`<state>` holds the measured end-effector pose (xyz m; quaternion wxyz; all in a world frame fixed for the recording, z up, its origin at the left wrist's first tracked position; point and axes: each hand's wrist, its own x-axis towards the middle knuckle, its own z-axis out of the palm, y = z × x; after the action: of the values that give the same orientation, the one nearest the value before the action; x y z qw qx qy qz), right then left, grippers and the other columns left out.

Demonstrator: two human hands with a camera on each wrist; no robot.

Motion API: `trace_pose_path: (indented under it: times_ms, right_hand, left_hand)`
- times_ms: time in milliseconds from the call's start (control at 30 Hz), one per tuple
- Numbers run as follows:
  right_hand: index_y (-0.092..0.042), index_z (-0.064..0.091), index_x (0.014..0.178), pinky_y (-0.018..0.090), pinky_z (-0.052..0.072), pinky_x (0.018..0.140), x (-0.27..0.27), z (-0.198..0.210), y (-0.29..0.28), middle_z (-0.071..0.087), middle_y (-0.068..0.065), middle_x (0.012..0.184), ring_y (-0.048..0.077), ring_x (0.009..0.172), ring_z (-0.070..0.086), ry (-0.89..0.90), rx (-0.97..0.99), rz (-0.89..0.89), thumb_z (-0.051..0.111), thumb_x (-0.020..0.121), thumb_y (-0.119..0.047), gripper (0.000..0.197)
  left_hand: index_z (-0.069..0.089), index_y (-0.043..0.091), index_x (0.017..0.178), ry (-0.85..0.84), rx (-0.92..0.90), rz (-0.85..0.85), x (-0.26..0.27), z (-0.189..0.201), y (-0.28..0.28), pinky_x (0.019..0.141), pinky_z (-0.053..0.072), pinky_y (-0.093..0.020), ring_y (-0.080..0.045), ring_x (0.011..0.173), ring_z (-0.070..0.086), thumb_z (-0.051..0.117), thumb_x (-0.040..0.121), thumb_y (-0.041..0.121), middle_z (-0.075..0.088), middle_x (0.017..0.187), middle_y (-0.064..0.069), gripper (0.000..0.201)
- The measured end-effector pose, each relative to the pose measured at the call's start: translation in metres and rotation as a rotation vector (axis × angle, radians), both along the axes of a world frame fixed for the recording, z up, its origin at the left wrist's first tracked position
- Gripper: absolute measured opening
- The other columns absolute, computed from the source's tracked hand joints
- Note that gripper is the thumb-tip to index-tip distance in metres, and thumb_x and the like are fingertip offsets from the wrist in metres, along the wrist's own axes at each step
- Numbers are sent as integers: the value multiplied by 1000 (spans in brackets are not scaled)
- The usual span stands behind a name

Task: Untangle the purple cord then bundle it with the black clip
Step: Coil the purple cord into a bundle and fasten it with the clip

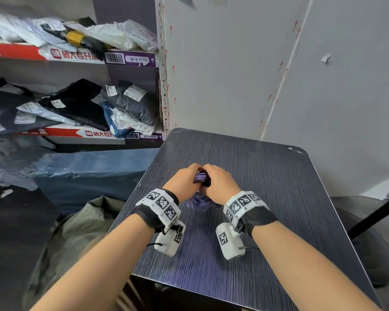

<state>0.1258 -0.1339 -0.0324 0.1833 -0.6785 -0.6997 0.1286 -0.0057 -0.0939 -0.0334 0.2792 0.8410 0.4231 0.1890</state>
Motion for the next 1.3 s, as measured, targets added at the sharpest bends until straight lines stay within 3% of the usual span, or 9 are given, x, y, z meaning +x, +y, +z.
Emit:
trace_pose_path:
  times_ms: [167,333,433,600,700,800,967,1167,1300]
  right_hand:
    - [-13,55,112,41,42,90,0,-2,1,59,5,110,25,106,53,-23,55,-12,59,81,-14,31]
    - [-14,54,111,38,39,87,-3,-1,1,57,4,110,24,105,51,-136,76,13,59,83,-17,29]
    - [-15,53,110,37,37,88,-3,-2,0,55,2,110,23,106,50,-191,76,27,58,83,-18,28]
    - [-20,50,114,38,34,92,-4,-3,-1,53,-1,115,23,111,46,-273,120,34,53,83,-11,32]
    - [-19,49,114,37,33,92,-5,-3,-1,53,-1,115,23,110,45,-320,161,32,47,85,-6,32]
    - [-18,50,112,37,35,91,-3,-3,-2,53,0,114,24,109,45,-301,161,29,45,86,-7,28]
    - [-16,49,115,37,39,92,1,-1,-4,53,1,114,23,107,45,-261,131,95,49,85,-6,32]
    - [-16,46,121,36,39,93,3,3,-2,51,1,118,23,110,42,-259,72,151,48,86,-3,38]
    - [-16,46,120,35,39,90,2,5,-1,51,2,117,23,109,42,-268,69,170,47,85,-2,37]
  left_hand:
    - [55,3,115,115,63,-10,2,-1,4,84,46,-36,-31,99,58,55,86,10,61,109,-15,29]
    - [55,4,109,229,91,27,2,1,4,89,47,-42,-35,94,56,60,85,17,45,114,-16,28]
    - [59,10,106,268,111,21,-2,1,6,89,46,-42,-35,99,54,61,83,22,49,113,-14,26]
    - [61,8,93,278,111,12,-2,8,2,69,42,-30,-29,88,61,62,80,20,65,94,-11,18]
    - [58,9,85,211,38,13,-2,11,0,67,43,-31,-26,79,59,62,80,18,62,83,-9,11]
    - [55,9,80,165,-44,0,-2,12,1,57,38,-28,-21,68,52,61,80,15,55,71,-3,9]
    - [54,10,84,114,-141,-30,-4,13,3,56,38,-23,-18,67,51,59,81,13,56,74,-3,7]
    - [59,5,101,63,-199,-27,-9,11,5,72,47,-32,-21,79,57,59,81,13,61,88,-7,22]
    - [58,2,102,47,-231,-51,-10,9,6,64,42,-26,-20,78,55,57,81,7,59,88,-9,22]
